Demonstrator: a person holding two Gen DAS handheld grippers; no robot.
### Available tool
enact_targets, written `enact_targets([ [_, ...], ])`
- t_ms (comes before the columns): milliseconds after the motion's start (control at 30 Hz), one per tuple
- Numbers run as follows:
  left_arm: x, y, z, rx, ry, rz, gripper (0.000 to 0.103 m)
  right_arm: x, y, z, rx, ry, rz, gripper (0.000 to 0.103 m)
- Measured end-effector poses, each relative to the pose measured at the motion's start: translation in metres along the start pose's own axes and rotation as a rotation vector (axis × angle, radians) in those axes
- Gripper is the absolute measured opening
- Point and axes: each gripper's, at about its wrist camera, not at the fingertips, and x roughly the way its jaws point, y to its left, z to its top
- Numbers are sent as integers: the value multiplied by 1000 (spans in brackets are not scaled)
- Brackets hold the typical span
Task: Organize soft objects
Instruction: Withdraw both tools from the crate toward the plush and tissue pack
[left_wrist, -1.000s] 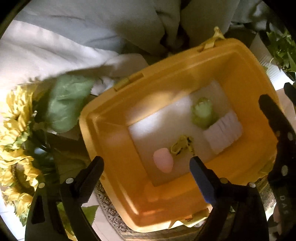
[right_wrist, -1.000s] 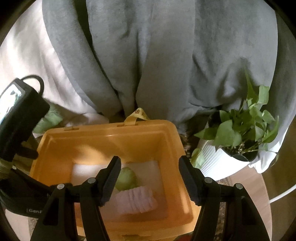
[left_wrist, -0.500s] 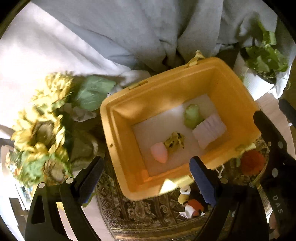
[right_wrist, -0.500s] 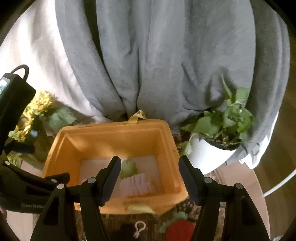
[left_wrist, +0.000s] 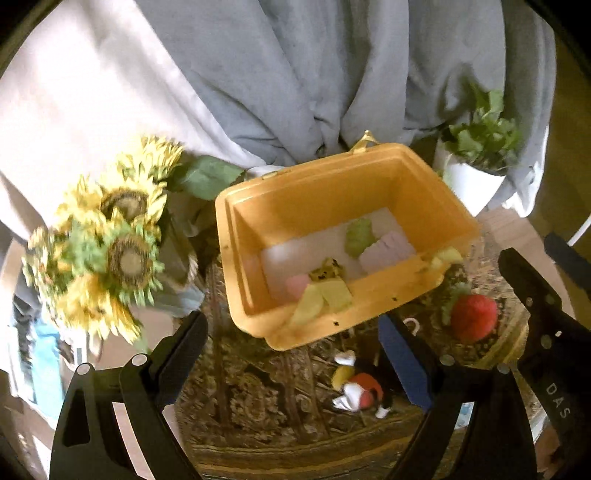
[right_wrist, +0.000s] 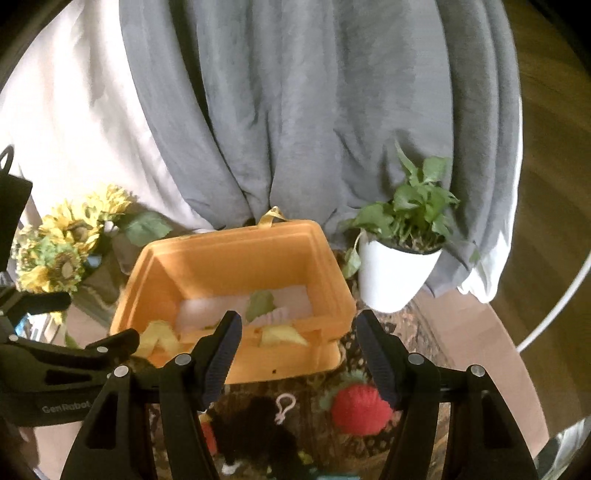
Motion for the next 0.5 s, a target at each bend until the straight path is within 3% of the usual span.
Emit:
enact_targets([
  [267,-26,-4,-48,-26,-114,-84,94,-38,-5,-34,40,-46,-5,65],
  [500,-52,-13,-72,30,-254,-107,94,-64,-16,-61,104,-91,-3,65],
])
